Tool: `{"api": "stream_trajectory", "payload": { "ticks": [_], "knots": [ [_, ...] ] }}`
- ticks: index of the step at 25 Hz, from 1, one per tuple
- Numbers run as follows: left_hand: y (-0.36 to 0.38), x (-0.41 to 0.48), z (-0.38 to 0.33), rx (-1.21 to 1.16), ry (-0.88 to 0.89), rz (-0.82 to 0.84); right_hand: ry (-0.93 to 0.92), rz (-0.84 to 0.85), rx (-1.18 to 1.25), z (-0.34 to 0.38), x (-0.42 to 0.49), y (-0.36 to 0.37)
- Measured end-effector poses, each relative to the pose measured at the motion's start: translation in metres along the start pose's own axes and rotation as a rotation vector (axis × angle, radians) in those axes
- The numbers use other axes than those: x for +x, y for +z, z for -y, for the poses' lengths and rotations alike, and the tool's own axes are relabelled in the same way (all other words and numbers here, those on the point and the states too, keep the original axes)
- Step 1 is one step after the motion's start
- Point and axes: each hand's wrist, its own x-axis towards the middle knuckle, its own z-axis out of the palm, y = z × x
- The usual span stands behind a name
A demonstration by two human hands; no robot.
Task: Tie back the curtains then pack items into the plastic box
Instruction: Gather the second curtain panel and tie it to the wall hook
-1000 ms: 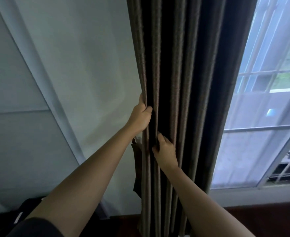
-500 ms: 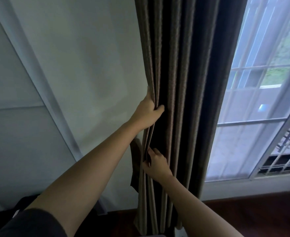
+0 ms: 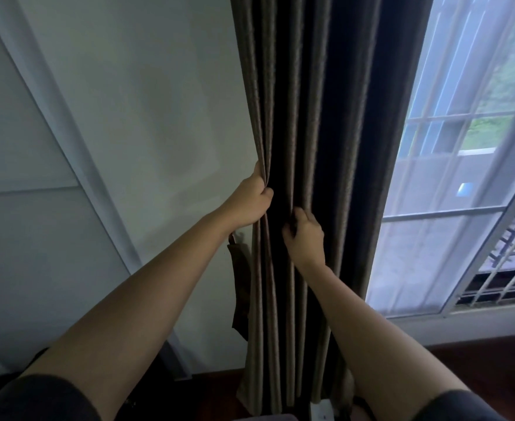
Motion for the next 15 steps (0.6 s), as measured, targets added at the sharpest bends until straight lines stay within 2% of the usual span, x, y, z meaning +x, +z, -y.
{"api": "stream_trajectory", "payload": {
  "ticks": [8, 11, 15],
  "knots": [
    [0.003, 0.007, 0.000, -0.008, -0.001, 0.009, -0.005, 0.175, 0.096, -0.026, -0.052, 0.013],
    [0.010, 0.010, -0.006, -0.055, 0.022, 0.019, 0.007, 0.210, 0.074, -0.027, -0.054, 0.013],
    [0.020, 0.008, -0.011, -0.162, -0.031, 0.037, 0.049, 0.237, 0.019, -0.023, -0.058, 0.016]
  ]
}}
